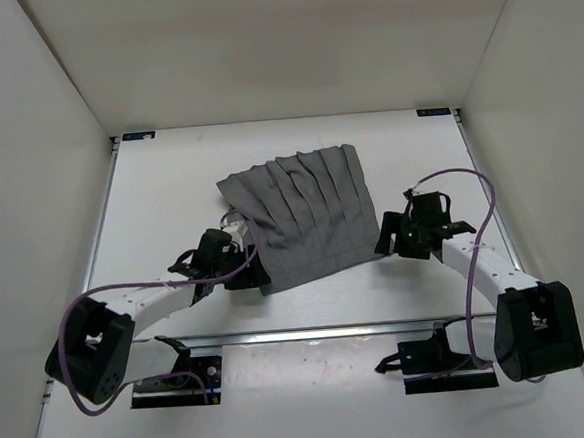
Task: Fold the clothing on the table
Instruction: Flatten the skirt out
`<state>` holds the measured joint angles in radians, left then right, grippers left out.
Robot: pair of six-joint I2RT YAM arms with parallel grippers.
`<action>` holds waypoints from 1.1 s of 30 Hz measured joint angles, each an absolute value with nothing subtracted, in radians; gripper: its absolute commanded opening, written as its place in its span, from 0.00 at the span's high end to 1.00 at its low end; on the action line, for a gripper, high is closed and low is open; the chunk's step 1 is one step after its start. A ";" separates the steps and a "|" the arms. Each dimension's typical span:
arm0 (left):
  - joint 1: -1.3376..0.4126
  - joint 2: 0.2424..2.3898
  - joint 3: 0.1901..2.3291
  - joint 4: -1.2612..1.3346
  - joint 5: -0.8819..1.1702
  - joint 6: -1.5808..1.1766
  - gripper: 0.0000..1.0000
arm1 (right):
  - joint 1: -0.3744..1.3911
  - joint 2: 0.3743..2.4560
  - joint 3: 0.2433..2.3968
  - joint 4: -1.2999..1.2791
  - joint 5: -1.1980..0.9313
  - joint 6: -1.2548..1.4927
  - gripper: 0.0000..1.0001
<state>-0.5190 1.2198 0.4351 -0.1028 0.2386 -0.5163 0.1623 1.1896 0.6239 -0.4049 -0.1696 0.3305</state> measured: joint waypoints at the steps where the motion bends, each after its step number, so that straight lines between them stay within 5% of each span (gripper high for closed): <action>1: -0.524 1.245 0.445 -0.093 0.242 -0.518 0.41 | 0.154 1.192 0.619 -0.399 -0.175 0.334 0.28; 5: -0.550 1.336 0.489 -0.055 0.252 -0.525 0.44 | 0.143 1.243 0.615 -0.352 -0.190 0.341 0.28; 10: -0.562 1.381 0.496 -0.030 0.254 -0.544 1.00 | 0.146 1.332 0.619 -0.286 -0.203 0.344 0.32; 15: -0.552 1.380 0.482 -0.011 0.269 -0.546 1.00 | 0.157 1.374 0.628 -0.214 -0.201 0.348 0.33; 17: -0.544 1.376 0.476 -0.007 0.273 -0.546 1.00 | 0.154 1.386 0.631 -0.188 -0.201 0.348 0.42; 28: -0.523 1.354 0.448 0.012 0.285 -0.542 1.00 | 0.133 1.471 0.667 -0.089 -0.243 0.372 0.35; 33: -0.512 1.335 0.435 0.008 0.285 -0.538 1.00 | 0.137 1.538 0.716 -0.058 -0.249 0.378 0.45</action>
<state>-0.5117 1.3346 0.4347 0.0078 0.2852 -0.5385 0.1371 1.5383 0.7158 -0.0578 -0.2489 0.3779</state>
